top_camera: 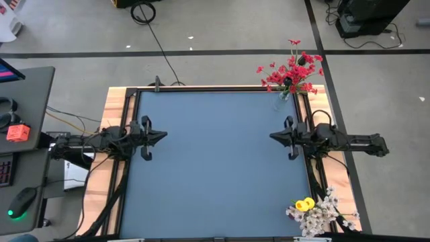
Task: Sort flowers into vase by color
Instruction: Return to Home Position
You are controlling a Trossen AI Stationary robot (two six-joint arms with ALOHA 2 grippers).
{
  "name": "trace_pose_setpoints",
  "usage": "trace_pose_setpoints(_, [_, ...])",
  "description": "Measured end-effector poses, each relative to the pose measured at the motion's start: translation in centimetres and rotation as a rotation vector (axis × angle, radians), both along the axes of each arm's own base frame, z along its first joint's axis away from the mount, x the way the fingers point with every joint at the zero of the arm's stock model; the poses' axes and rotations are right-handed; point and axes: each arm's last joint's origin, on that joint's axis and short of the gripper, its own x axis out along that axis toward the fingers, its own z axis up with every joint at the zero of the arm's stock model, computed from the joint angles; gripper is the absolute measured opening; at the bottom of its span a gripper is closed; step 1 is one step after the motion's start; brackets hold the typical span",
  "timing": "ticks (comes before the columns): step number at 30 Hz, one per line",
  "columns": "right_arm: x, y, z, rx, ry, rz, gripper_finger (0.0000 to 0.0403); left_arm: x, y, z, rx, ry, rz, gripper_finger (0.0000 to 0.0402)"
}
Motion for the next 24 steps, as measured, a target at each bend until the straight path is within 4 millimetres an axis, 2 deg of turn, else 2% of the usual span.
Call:
trace_pose_setpoints(5, [0.3,0.0,-0.9,-0.001,-0.016,0.001,0.0,0.1,0.0,-0.9,-0.006,0.094,-0.001,0.0])
trace_pose_setpoints(16, [0.3,0.1,-1.2,-0.012,0.018,0.025,0.0,0.3,0.0,-1.0,-0.066,0.103,0.004,0.0029])
trace_pose_setpoints(24, [0.3,0.3,-1.6,-0.007,0.05,0.046,0.0,0.2,0.1,-0.9,-0.064,0.109,0.012,0.0011])
